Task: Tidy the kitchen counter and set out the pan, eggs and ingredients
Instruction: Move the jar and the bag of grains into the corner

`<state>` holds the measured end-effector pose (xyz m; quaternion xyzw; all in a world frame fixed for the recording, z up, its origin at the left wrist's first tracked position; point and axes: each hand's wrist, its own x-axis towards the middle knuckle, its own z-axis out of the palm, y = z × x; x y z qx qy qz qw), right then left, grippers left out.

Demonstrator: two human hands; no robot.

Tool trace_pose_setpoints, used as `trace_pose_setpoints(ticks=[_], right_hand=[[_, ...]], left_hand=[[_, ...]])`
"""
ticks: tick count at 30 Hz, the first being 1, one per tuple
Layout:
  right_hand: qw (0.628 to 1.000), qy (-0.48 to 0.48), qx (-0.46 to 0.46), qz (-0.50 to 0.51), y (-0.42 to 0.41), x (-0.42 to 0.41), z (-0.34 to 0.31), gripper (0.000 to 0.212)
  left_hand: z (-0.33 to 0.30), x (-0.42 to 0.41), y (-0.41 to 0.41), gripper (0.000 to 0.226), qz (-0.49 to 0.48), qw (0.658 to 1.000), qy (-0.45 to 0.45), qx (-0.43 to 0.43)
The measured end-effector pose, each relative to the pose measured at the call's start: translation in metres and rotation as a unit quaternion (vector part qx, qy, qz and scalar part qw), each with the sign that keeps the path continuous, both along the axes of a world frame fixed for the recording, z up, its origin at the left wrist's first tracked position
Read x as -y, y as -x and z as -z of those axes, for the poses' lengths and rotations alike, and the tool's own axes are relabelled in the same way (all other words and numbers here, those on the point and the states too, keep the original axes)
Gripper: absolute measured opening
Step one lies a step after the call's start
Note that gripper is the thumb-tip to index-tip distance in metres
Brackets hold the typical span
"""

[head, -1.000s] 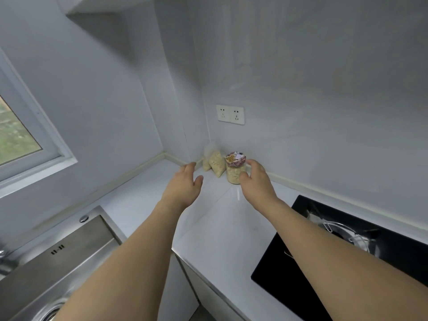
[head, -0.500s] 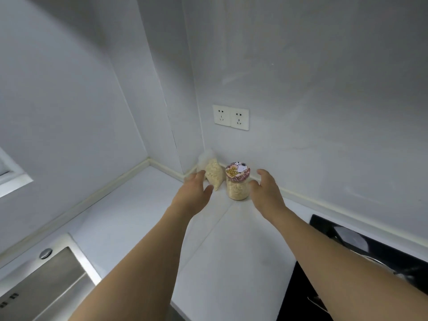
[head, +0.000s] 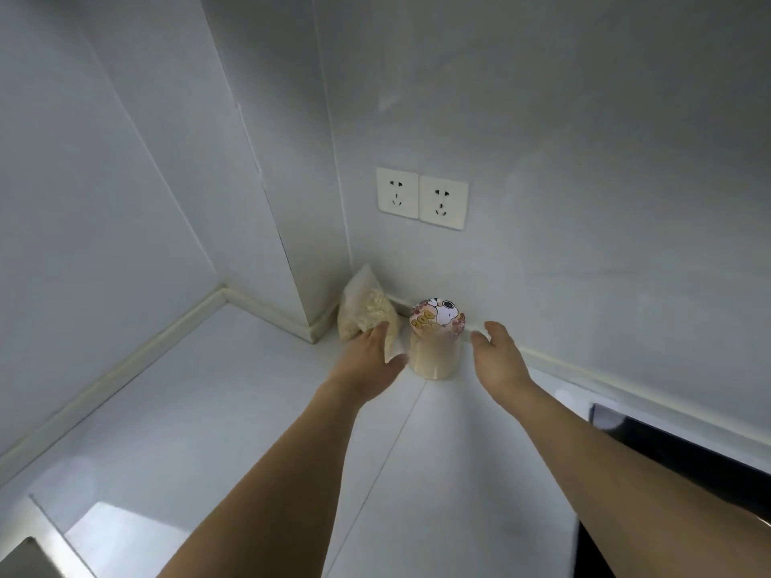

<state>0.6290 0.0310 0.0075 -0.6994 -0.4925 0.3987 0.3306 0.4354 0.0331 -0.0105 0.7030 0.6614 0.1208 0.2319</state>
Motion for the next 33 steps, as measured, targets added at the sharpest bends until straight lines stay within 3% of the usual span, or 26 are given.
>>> trace_pose_setpoints(ticks=[12,25,33], right_hand=[[0.996,0.059,-0.045,0.056,0.009,-0.057,0.055,0.038],[0.982,0.095,-0.161,0.017,0.018,-0.109,0.093,0.035],[0.984,0.094,-0.136,0.066,0.021,-0.106,0.103,0.045]], left_hand=[[0.069,-0.060,0.002,0.083,0.034,0.994,0.077,0.067],[0.104,-0.112,-0.011,0.075,0.078,0.960,0.050,0.266],[0.104,-0.111,-0.008,0.076,0.110,0.963,0.026,0.243]])
